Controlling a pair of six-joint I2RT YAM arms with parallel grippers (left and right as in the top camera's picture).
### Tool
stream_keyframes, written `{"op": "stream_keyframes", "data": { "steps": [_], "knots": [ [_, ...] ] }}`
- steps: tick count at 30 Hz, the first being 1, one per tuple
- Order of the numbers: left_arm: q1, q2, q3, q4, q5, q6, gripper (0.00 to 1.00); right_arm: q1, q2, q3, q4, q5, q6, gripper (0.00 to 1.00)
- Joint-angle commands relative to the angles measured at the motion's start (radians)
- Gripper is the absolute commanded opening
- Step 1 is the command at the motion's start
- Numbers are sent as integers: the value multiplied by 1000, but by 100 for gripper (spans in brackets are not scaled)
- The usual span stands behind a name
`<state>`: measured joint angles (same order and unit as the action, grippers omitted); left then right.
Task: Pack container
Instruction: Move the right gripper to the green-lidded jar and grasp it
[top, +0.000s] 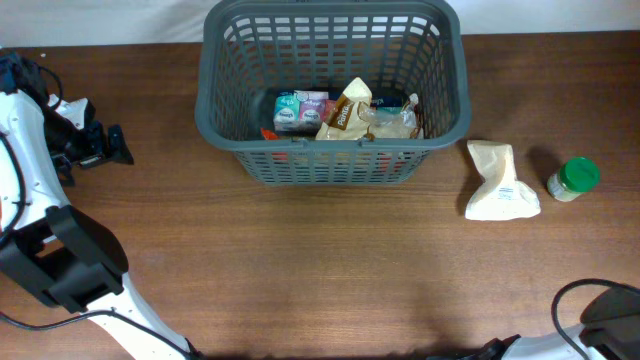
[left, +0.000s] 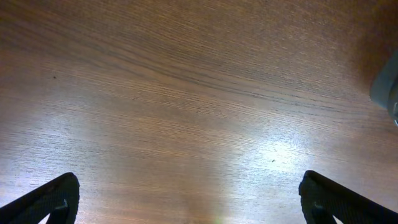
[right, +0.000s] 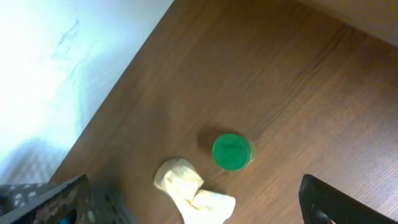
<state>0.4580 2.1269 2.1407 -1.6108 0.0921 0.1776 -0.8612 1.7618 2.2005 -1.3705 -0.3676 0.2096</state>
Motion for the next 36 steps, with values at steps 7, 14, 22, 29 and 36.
{"op": "stream_keyframes", "data": {
  "steps": [7,14,22,29,36],
  "knots": [
    [5,1,-6,2,-4,-8,99,101,191,-262,134,122,13,99],
    [5,1,-6,2,-4,-8,99,192,314,-352,243,179,18,100],
    [5,1,-6,2,-4,-8,99,255,378,-354,256,272,18,99],
    [5,1,-6,2,-4,-8,99,255,379,-386,279,316,43,99],
    [5,1,-6,2,-4,-8,99,286,379,-562,421,315,85,97]
  ]
}}
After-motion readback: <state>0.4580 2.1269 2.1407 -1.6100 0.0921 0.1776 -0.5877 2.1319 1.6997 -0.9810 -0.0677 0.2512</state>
